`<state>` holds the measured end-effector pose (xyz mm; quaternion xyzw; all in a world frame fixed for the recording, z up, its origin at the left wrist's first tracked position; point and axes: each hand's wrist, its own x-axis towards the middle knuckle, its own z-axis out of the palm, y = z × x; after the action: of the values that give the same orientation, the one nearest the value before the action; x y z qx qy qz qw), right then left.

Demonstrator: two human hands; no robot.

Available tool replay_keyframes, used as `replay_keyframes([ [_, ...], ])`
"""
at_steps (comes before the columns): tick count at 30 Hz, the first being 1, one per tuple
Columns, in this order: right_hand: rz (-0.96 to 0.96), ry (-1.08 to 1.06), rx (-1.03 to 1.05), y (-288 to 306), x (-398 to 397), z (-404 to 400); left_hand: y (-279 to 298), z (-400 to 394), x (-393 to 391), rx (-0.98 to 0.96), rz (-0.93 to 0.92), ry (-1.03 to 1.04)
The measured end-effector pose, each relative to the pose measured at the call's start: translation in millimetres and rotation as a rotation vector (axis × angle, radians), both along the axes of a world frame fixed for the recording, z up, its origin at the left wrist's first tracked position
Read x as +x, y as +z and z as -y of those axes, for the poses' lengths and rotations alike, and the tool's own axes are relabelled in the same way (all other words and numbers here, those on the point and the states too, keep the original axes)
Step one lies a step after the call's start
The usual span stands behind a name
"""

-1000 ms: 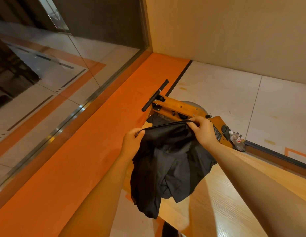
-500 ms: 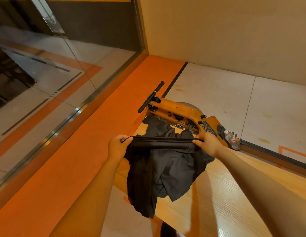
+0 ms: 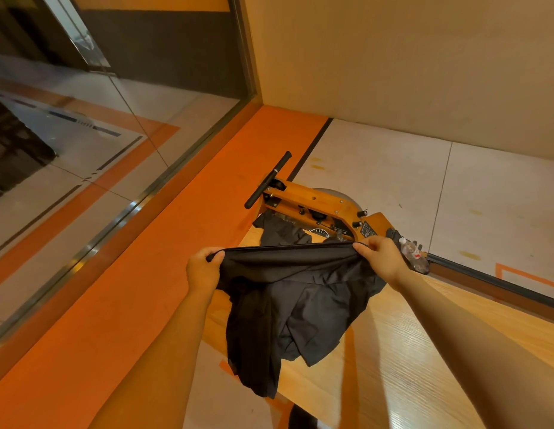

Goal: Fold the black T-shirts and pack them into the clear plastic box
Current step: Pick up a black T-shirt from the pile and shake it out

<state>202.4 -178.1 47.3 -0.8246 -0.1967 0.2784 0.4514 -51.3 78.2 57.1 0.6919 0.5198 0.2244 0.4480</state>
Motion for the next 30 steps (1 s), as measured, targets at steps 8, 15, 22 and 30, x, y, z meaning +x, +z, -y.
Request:
replay_keyframes([
  [8, -0.16, -0.01, 0.14, 1, -39, -30, 8, 41, 44, -0.033, 0.061, -0.199],
  [15, -0.121, 0.177, 0.179, 5, -56, -42, 3, 77, 78, 0.144, -0.074, -0.805],
  [22, -0.132, 0.245, 0.138, 8, -52, -33, -7, 73, 91, 0.156, -0.171, -0.831],
  [30, -0.158, 0.094, 0.087, -8, -38, -11, -6, 56, 85, 0.098, -0.135, -0.597],
])
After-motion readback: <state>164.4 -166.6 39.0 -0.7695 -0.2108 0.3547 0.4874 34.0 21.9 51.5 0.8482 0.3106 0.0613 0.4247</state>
